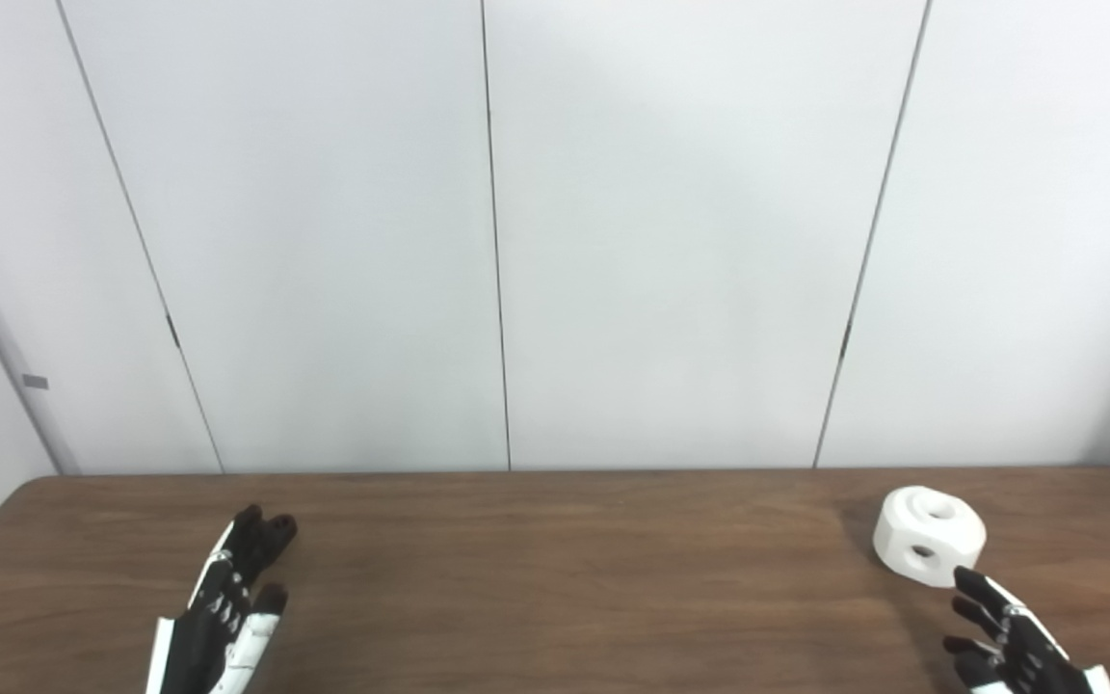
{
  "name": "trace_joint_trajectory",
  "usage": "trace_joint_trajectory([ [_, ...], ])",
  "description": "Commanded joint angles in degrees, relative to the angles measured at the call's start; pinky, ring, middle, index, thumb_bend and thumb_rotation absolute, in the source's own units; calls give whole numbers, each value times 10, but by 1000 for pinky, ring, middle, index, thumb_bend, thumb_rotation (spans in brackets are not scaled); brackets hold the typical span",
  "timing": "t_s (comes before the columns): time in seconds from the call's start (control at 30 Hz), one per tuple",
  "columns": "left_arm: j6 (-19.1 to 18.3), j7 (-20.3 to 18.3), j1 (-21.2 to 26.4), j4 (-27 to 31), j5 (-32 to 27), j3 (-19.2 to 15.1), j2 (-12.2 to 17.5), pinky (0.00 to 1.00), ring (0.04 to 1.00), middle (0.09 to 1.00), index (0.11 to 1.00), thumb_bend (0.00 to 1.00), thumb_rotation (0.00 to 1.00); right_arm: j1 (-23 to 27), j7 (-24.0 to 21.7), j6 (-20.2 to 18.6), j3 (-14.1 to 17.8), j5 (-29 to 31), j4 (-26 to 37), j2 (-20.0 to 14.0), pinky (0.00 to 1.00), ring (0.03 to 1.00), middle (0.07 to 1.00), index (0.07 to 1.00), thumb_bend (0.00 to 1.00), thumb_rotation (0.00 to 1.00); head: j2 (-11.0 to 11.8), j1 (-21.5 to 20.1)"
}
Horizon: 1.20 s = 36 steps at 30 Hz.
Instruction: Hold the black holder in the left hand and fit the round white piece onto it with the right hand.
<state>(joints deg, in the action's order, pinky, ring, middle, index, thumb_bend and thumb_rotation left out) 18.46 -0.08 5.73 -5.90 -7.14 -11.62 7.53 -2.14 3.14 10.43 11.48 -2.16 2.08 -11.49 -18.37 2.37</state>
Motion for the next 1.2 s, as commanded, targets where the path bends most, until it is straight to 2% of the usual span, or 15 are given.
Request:
trace_joint_trajectory([
  [0.0, 9, 2, -3, -8, 4, 3, -1, 943, 978, 989, 918, 881, 637, -8, 6, 18, -2, -2, -25, 5, 709, 859, 885, 837, 939, 763, 1, 1],
  [0.3, 9, 0, 0, -12, -2, 3, -1, 984, 1000, 1000, 927, 899, 610, -6, 6, 18, -1, -3, -29, 5, 711, 859, 879, 836, 957, 766, 4, 3],
  [0.47, 12, 6, 0, -14, 9, 2, -1, 973, 996, 1000, 921, 891, 618, -6, 7, 19, -2, -5, -29, 5, 699, 857, 879, 835, 950, 764, 4, 5],
  [0.6, 6, 17, -1, -9, 20, 1, -5, 954, 986, 994, 923, 911, 631, -9, -1, 15, -3, 4, -26, 3, 724, 872, 893, 847, 950, 770, 7, 26],
  [0.67, 29, 46, 0, -13, 60, -3, -13, 914, 962, 972, 905, 876, 628, -11, -9, 20, -2, 17, -29, 0, 736, 879, 898, 851, 934, 771, 14, 52],
  [0.77, 71, 115, 3, -14, 141, -15, -30, 696, 822, 859, 826, 790, 587, -17, -21, 19, -1, 37, -23, -3, 818, 921, 929, 883, 881, 748, 19, 86],
  [0.8, 79, 135, 4, -13, 158, -17, -35, 664, 796, 844, 814, 780, 571, -18, -16, 18, -1, 29, -17, -2, 820, 923, 933, 890, 865, 754, 20, 91],
  [0.9, 84, 183, 6, -14, 185, -9, -34, 677, 793, 846, 806, 760, 531, -22, 15, 8, 2, -18, 1, 5, 748, 860, 888, 862, 867, 802, 22, 112],
  [1.07, 84, 222, 7, -10, 213, -4, -32, 735, 857, 907, 842, 832, 563, -26, 24, -3, 5, -33, 9, 7, 769, 850, 879, 864, 876, 832, 18, 138],
  [1.17, 82, 261, 11, -7, 271, -9, -32, 729, 815, 854, 810, 838, 569, -27, 23, 8, 8, -29, 3, 4, 785, 866, 888, 873, 871, 844, 15, 151],
])
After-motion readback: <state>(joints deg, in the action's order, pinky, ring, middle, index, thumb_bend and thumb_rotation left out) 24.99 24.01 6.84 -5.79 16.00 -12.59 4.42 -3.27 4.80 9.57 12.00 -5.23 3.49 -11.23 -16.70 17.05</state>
